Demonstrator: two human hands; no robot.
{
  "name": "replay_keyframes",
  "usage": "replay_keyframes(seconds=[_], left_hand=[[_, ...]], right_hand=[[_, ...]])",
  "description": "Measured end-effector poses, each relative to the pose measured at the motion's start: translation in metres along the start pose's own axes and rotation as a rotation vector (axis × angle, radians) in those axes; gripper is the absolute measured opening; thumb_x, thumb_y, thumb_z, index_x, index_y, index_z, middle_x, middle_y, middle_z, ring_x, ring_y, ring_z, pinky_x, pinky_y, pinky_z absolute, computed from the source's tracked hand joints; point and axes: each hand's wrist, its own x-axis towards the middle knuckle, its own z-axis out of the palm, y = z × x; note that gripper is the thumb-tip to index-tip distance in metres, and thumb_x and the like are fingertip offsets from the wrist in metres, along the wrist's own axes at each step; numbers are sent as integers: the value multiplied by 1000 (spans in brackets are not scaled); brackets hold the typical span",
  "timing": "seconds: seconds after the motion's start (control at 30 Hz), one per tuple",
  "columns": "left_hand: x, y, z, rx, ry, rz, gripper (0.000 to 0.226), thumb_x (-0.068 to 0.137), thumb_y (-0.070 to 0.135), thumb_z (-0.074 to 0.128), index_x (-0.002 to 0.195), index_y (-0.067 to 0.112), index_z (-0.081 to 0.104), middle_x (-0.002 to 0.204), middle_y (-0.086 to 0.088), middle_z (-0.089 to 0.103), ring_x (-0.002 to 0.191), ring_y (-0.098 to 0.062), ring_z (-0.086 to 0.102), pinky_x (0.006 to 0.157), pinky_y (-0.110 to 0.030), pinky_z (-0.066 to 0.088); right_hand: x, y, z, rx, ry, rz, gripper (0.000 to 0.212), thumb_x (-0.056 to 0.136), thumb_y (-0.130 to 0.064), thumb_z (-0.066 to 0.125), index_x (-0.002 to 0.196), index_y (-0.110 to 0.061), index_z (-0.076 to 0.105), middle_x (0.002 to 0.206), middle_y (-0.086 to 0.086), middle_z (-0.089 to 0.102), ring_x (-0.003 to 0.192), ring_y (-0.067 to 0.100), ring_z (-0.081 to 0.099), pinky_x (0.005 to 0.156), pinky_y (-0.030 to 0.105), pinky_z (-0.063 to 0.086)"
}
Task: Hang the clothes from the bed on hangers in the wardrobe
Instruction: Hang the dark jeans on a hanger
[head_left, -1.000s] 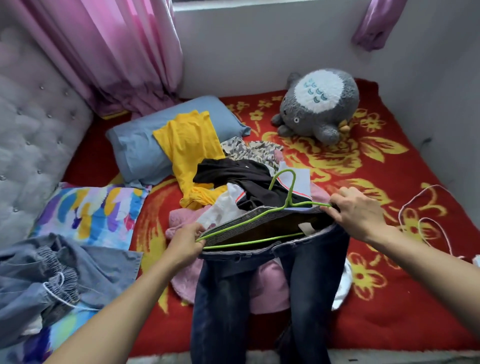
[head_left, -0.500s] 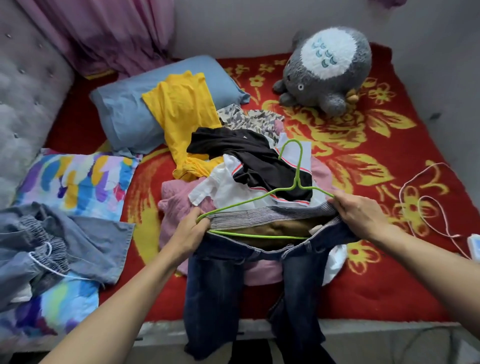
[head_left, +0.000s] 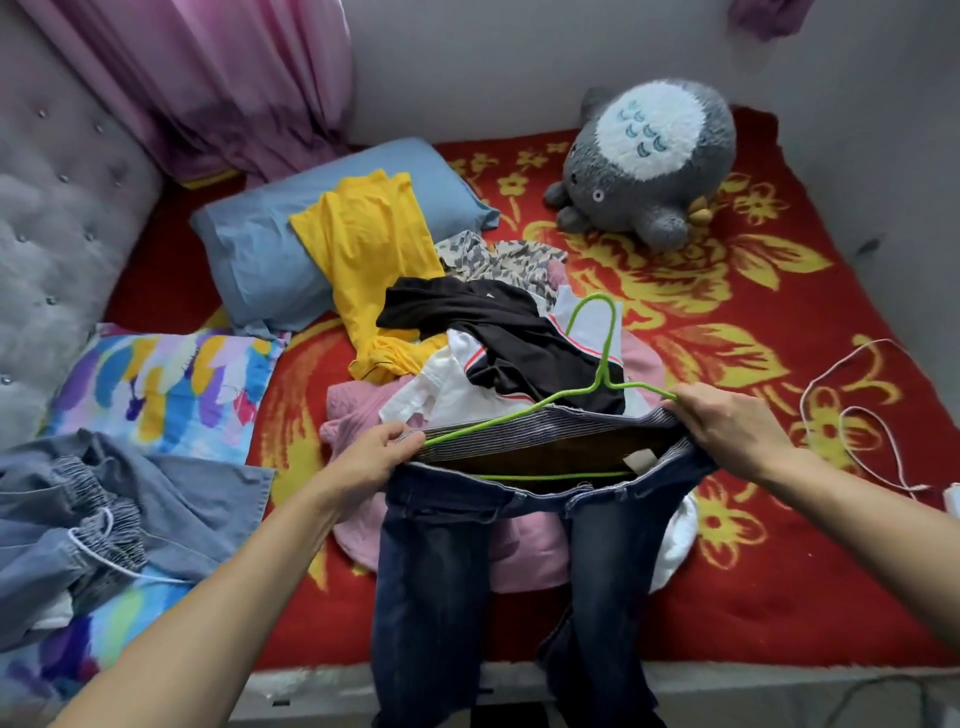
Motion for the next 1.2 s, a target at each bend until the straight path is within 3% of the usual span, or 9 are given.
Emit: replay_keyframes(seconds=[0.13,0.27,0.37,0.47,0.7,0.8,0.93,1.1,1.2], left_hand=[[6,0,8,752,293,181,14,91,22,60,81,15,53,81,-8,63,81,-27,56,62,-34,31],[0,2,13,616,446,335,16,93,25,54,78,21,52,73,-6,64,74,-29,60,66,-40,44],[-8,13,15,876,629,534,17,93,20,49,78,14,55,67,-7,60,61,-29,56,51,-36,44],[-9,25,29,1039,635,590,11,87,10,54,76,12,54,66,-8,57,57,-31,55,44,-36,44],[0,6,10,603,394,450,42,82,61,49,76,19,49,70,5,57,71,-17,55,64,-35,37],[1,4,12,704,450,436,31,81,45,65,82,17,50,68,-5,63,69,-29,61,62,-38,44],[2,-2,-9,644,554,417,25,86,19,65,75,18,42,58,-1,49,63,-35,58,54,-34,31],[0,-4,-25,748,575,414,16,90,21,62,84,16,49,64,-12,60,67,-40,60,53,-34,32],[-3,-3,-20,960,550,592,12,95,29,48,92,18,49,68,-13,65,60,-38,62,47,-34,37]], right_hand=[[8,-20,0,7,96,-210,37,96,-43,36,97,-23,66,82,-2,67,70,26,67,45,33,47],[21,-31,-9,78,145,-159,36,95,-44,36,96,-23,65,86,-1,71,68,28,67,47,33,48],[25,-31,-11,85,147,-141,42,95,-47,33,97,-22,66,87,-2,72,73,28,68,51,34,50],[29,-39,-12,81,135,-169,44,96,-49,31,101,-22,66,86,0,71,74,30,68,52,36,52],[28,-48,-12,297,117,-122,39,96,-51,37,102,-25,65,89,-2,72,80,26,68,63,39,54],[28,-53,-17,360,79,-93,39,94,-55,39,103,-27,65,91,-7,71,83,21,67,69,39,54],[22,-38,-31,239,87,-93,40,90,-55,41,106,-27,66,100,-8,71,88,19,66,67,35,54],[18,-33,-31,208,48,-65,49,95,-53,30,111,-19,63,102,1,69,85,30,67,66,41,53],[25,-43,-35,85,119,-72,36,99,-42,39,113,-18,61,101,4,68,81,33,67,58,41,53]])
